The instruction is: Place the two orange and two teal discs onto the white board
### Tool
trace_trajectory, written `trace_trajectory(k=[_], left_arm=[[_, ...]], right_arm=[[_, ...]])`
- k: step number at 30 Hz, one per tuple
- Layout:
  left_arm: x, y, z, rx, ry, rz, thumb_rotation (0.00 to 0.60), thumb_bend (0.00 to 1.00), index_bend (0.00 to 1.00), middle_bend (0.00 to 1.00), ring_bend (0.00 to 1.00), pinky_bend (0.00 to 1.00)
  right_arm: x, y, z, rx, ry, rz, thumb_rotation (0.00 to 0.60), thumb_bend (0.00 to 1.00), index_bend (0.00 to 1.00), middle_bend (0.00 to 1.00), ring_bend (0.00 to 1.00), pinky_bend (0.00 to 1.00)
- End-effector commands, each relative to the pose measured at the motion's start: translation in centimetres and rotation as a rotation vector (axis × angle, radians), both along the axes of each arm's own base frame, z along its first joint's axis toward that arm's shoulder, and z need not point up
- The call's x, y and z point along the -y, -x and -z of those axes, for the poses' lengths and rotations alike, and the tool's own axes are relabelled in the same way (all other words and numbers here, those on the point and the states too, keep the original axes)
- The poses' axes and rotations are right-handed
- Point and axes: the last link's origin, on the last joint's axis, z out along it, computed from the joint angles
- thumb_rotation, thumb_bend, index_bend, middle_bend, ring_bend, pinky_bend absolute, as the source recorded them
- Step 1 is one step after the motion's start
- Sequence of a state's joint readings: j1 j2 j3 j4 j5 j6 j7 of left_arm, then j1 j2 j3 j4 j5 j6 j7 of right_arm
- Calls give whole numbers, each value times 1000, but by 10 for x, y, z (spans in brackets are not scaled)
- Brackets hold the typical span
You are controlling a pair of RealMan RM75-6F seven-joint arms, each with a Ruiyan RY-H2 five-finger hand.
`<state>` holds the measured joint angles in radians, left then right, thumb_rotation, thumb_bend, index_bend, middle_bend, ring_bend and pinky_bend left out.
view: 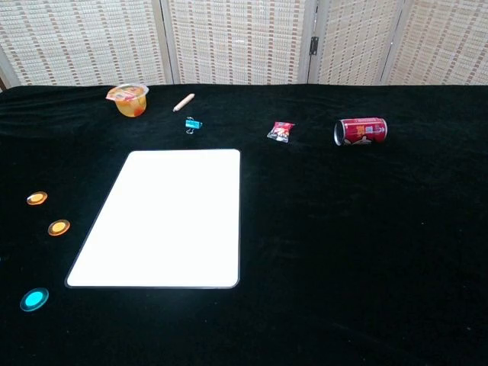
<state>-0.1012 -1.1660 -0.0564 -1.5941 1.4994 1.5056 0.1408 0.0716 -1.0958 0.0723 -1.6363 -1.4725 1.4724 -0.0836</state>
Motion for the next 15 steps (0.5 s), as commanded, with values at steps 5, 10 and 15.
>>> trace_trajectory(k=[5, 10, 15], left_arm=[[-2, 2, 2, -3, 19, -14, 600, 154, 203, 118, 66, 0], [-2, 1, 2, 3, 16, -6, 600, 154, 204, 118, 67, 0], [-9, -2, 4, 4, 33, 17, 600, 191, 227, 122, 74, 0]], right_arm=[[-1, -1, -2, 2, 10, -5, 600, 346, 0, 22, 48, 0], [-2, -2, -5, 3, 19, -12, 600, 346, 0, 22, 48, 0], [-3, -3, -9, 3, 41, -25, 600, 346, 0, 22, 49, 0]])
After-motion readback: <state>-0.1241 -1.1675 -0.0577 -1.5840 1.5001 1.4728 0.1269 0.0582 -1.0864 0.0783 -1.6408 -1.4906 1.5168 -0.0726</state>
